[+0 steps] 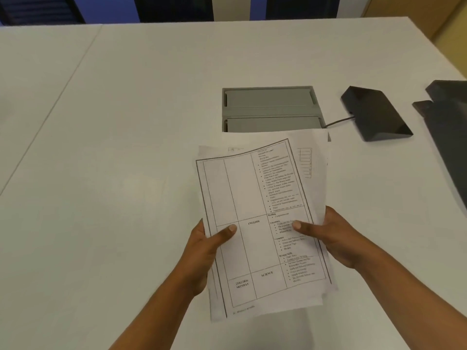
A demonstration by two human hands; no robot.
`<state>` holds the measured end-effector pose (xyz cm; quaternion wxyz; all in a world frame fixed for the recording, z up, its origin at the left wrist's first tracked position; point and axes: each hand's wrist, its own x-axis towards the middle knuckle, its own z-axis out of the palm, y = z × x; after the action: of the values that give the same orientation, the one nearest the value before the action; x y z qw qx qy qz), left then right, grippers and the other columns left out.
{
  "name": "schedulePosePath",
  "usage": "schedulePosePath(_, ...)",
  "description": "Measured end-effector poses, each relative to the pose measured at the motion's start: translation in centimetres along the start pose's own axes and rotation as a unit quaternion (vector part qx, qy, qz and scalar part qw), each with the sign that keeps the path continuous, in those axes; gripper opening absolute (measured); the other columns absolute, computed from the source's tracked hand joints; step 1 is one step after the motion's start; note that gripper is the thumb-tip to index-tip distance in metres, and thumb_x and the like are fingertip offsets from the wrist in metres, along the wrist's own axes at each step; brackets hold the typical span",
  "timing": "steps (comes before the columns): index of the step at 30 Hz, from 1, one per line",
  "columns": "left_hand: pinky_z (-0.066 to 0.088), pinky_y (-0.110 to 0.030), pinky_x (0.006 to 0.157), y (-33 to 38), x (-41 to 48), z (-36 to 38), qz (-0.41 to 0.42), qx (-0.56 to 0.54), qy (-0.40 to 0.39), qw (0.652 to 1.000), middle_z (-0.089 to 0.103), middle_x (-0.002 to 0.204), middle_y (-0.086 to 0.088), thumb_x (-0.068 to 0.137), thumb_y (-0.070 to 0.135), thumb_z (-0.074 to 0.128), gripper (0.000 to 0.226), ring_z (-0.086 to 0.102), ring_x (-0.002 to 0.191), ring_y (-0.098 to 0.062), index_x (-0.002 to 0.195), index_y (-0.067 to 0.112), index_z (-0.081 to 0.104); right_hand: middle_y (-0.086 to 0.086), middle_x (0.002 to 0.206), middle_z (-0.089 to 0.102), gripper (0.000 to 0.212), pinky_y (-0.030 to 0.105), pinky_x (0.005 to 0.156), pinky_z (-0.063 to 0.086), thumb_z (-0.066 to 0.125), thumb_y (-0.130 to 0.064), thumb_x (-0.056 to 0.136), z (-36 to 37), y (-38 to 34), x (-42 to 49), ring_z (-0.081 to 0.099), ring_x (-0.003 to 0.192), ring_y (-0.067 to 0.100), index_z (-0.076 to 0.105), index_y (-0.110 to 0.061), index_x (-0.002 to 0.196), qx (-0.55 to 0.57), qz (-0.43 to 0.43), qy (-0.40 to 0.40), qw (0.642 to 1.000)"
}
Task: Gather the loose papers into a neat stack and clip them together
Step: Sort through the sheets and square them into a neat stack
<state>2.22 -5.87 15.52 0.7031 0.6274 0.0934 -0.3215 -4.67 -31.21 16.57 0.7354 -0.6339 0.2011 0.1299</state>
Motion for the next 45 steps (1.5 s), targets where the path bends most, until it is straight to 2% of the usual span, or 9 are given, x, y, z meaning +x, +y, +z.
schedulePosePath(6, 0.060, -0.045, 0.087, 0.2, 0.9, 1.0, 0.093, 0.071, 0.001, 0.993, 0.080, 0.101, 0.000, 0.082, 0.006, 0.073, 0.025, 0.075, 0.097, -0.022, 0.101, 0.023, 0.075, 0.002, 0.117, 0.073, 0.049, 0.033, 0.087, 0.058, 0.073, -0.019, 0.079, 0.2, -0.3, 0.9, 0.069, 0.109, 0.019, 0.063, -0.014, 0.126, -0.004, -0.059, 0.073, 0.996)
schedulePosePath(11, 0.057, -0.016, 0.067, 1.7, 2.1, 2.3, 0.188, 0.110, 0.021, 0.976, 0.073, 0.078, 0.029, 0.080, -0.003, 0.076, 0.058, 0.069, 0.079, 0.008, 0.080, 0.056, 0.073, -0.003, 0.118, 0.072, 0.046, 0.028, 0.084, 0.058, 0.074, -0.014, 0.080, 0.9, -1.0, 1.7, 0.068, 0.108, 0.012, 0.063, -0.021, 0.124, -0.035, -0.143, 0.121, 0.982)
schedulePosePath(16, 0.061, -0.025, 0.073, 1.7, 3.4, 2.4, 0.200, 0.094, 0.052, 0.974, 0.075, 0.104, 0.002, 0.077, 0.013, 0.081, 0.037, 0.073, 0.096, -0.015, 0.111, 0.023, 0.069, -0.001, 0.101, 0.077, 0.031, 0.030, 0.078, 0.060, 0.078, -0.019, 0.071, 1.3, -1.5, 2.1, 0.073, 0.095, 0.016, 0.071, -0.027, 0.100, -0.019, -0.156, 0.144, 0.977)
schedulePosePath(22, 0.056, -0.019, 0.064, 3.3, 2.6, 2.8, 0.260, 0.074, 0.045, 0.962, 0.074, 0.083, 0.015, 0.085, 0.040, 0.067, 0.008, 0.071, 0.081, -0.007, 0.091, 0.040, 0.073, -0.007, 0.101, 0.077, 0.031, 0.025, 0.076, 0.059, 0.078, -0.019, 0.071, 1.3, -1.5, 1.9, 0.073, 0.096, 0.012, 0.071, -0.029, 0.100, -0.050, -0.174, 0.139, 0.974)
schedulePosePath(25, 0.050, -0.015, 0.058, 4.4, 2.4, 3.3, 0.289, 0.073, 0.035, 0.954, 0.072, 0.074, 0.014, 0.095, 0.037, 0.046, 0.030, 0.065, 0.069, -0.003, 0.087, 0.029, 0.074, -0.006, 0.100, 0.078, 0.031, 0.023, 0.074, 0.058, 0.076, -0.022, 0.070, 1.0, -1.7, 1.5, 0.073, 0.096, 0.013, 0.071, -0.027, 0.101, -0.055, -0.178, 0.133, 0.973)
schedulePosePath(30, 0.050, -0.013, 0.059, 4.7, 2.4, 3.6, 0.284, 0.074, 0.015, 0.956, 0.074, 0.076, 0.013, 0.097, 0.037, 0.041, 0.036, 0.066, 0.070, -0.003, 0.085, 0.037, 0.074, -0.008, 0.096, 0.078, 0.027, 0.018, 0.072, 0.055, 0.072, -0.022, 0.073, 0.7, -2.0, 0.9, 0.072, 0.094, 0.010, 0.072, -0.024, 0.101, -0.043, -0.193, 0.122, 0.973)
schedulePosePath(36, 0.059, -0.023, 0.070, 3.4, 3.3, 2.0, 0.230, 0.102, 0.009, 0.968, 0.077, 0.089, 0.014, 0.081, 0.025, 0.078, 0.019, 0.072, 0.090, -0.011, 0.097, 0.034, 0.071, -0.005, 0.107, 0.076, 0.032, 0.026, 0.084, 0.057, 0.075, -0.025, 0.077, -0.4, -0.4, 1.3, 0.071, 0.101, 0.010, 0.070, -0.030, 0.107, -0.098, -0.149, 0.107, 0.978)
schedulePosePath(42, 0.062, -0.033, 0.081, -0.5, 4.3, 0.9, 0.143, 0.130, 0.015, 0.981, 0.073, 0.102, 0.010, 0.083, 0.017, 0.076, 0.030, 0.070, 0.097, -0.013, 0.101, 0.037, 0.063, -0.005, 0.117, 0.070, 0.038, 0.037, 0.094, 0.055, 0.075, -0.020, 0.081, 0.4, 3.6, 2.5, 0.066, 0.110, 0.013, 0.063, -0.045, 0.106, -0.094, -0.106, 0.115, 0.983)
schedulePosePath(45, 0.061, -0.025, 0.074, -1.3, 4.3, 1.0, 0.153, 0.113, 0.028, 0.981, 0.077, 0.089, 0.016, 0.086, 0.013, 0.073, 0.028, 0.073, 0.090, -0.008, 0.097, 0.037, 0.065, -0.013, 0.112, 0.068, 0.033, 0.032, 0.091, 0.055, 0.071, -0.022, 0.086, 1.2, 4.8, 2.4, 0.064, 0.108, 0.009, 0.059, -0.047, 0.104, -0.110, -0.093, 0.133, 0.981)
